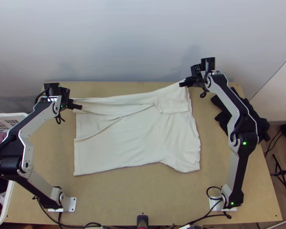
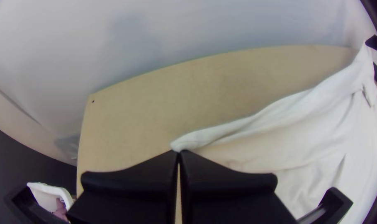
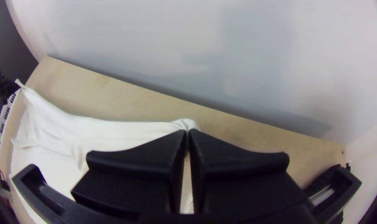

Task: Fold the t-shirt

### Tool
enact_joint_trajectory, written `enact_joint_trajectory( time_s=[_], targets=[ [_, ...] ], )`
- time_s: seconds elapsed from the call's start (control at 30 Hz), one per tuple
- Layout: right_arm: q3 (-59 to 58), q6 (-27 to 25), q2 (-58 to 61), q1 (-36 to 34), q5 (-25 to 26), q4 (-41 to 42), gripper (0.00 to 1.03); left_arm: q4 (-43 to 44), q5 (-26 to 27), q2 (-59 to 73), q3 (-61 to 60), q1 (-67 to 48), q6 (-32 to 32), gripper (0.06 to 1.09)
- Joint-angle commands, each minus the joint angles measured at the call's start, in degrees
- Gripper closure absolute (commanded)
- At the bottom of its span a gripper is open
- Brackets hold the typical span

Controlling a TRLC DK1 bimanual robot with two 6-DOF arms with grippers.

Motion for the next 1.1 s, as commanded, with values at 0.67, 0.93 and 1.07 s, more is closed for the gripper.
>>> enact_joint_trajectory(
  time_s=[0.67,0.93,1.07],
  targets=[
    [-10.09,-1.06,-7.03,-3.85,-1.93,-15.92,0.99,-5.96,1.52,-16.41,-17.08,-0.60,5.79,1.04],
    [-19.15,-1.15,-11.16,-4.03,-2.46,-13.55,0.99,-7.11,1.79,-18.08,-20.86,-1.22,7.55,1.04],
    [-21.08,-1.15,-10.37,-4.29,-2.46,-11.88,0.99,-7.02,1.88,-16.33,-22.09,-2.01,7.38,1.04]
  ],
)
